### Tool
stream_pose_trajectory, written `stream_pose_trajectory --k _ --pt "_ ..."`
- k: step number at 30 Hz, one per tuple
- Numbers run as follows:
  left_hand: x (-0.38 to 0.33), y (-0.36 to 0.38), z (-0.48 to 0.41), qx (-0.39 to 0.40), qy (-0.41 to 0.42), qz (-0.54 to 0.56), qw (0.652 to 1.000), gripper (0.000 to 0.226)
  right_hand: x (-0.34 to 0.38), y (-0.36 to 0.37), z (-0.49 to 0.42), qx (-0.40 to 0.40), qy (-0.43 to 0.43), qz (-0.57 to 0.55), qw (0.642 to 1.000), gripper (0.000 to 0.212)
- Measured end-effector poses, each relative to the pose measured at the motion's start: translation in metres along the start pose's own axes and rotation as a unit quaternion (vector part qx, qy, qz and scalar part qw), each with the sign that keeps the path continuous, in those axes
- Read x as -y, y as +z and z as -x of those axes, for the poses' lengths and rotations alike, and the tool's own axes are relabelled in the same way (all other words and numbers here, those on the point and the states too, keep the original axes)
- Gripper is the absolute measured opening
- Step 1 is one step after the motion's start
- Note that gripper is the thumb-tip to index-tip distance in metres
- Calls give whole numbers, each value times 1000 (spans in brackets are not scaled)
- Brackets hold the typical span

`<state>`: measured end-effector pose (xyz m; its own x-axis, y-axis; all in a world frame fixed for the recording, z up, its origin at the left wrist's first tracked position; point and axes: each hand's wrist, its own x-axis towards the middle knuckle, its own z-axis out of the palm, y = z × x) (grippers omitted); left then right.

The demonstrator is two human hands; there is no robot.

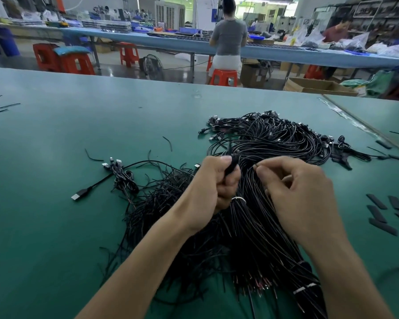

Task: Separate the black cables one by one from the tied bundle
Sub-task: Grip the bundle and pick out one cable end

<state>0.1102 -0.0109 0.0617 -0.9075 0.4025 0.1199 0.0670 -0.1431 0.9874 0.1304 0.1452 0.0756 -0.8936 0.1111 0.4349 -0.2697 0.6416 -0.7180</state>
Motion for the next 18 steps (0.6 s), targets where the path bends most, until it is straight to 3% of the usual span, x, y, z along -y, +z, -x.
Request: stream_pose_trajectory --k 2,6,9,14,18 --pt "-1 7 1 23 6 -20 1000 26 -1 4 0 -16 -14 -14 1000 12" --pt "0 12 1 -18 29 -115 993 40 3 4 1 25 -43 -27 998 24" --pt "3 14 2 -33 56 -118 991 49 2 2 0 24 -58 -79 995 18" --pt "7 14 -1 -22 80 -34 996 13 4 0 0 36 -91 -142 985 24" --pt "10 19 -2 -48 122 -68 989 35 1 0 -2 90 -70 -147 983 39"
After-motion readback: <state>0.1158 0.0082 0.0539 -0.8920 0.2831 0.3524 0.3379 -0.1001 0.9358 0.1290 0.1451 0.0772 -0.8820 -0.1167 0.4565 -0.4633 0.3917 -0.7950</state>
